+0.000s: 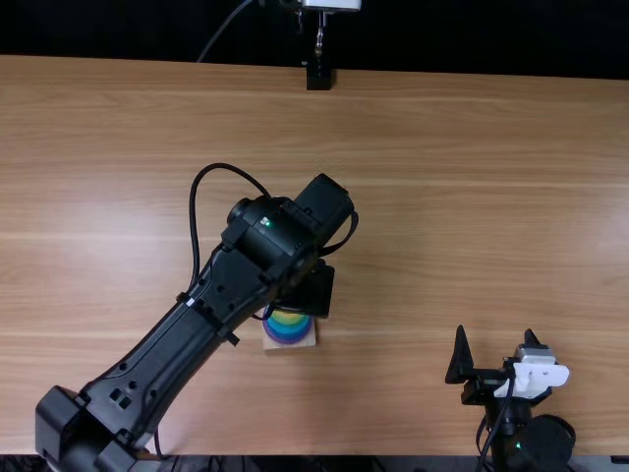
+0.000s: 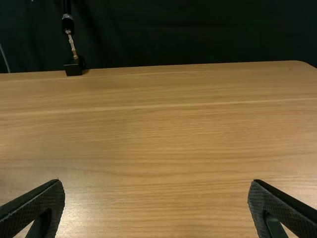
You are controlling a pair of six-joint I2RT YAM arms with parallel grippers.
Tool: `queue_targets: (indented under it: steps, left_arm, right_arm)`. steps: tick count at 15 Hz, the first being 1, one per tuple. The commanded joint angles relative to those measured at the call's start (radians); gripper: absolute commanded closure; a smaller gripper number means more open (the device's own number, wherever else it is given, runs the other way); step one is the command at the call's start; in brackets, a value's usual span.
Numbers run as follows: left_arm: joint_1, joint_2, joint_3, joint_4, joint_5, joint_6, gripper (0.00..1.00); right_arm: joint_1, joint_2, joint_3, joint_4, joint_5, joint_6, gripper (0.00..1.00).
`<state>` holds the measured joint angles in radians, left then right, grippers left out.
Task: Build the Hanoi tower: stack the rings onto the peg from bottom to top in this color order: purple, dark blue, light blue, dark green, light green, yellow, orange.
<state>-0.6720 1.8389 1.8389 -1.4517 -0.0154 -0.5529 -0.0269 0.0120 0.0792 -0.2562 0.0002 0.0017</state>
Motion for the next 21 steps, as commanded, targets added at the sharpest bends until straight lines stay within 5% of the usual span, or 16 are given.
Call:
queue_targets:
  steps: [1, 8, 11, 16, 21]
  left_arm:
    - [0.025, -0.003, 0.017, 0.010, -0.003, 0.003, 0.00]
    - [0.192, -0.041, 0.079, 0.305, -0.008, 0.054, 0.00]
    - [0.350, -0.119, 0.051, 0.360, -0.007, 0.152, 0.00]
    - [0.563, -0.329, -0.319, 0.647, -0.003, 0.281, 0.00]
    - [0.655, -0.598, -0.708, 0.953, 0.010, 0.389, 0.00]
  right_arm:
    - [-0.010, -0.012, -0.064, -0.069, 0.009, 0.002, 0.00]
    - [-0.010, -0.012, -0.064, -0.069, 0.009, 0.002, 0.00]
    - [-0.010, -0.012, -0.064, -0.069, 0.009, 0.002, 0.00]
    - [-0.010, -0.012, -0.064, -0.069, 0.009, 0.002, 0.00]
    - [-0.010, -0.012, -0.064, -0.069, 0.009, 0.002, 0.00]
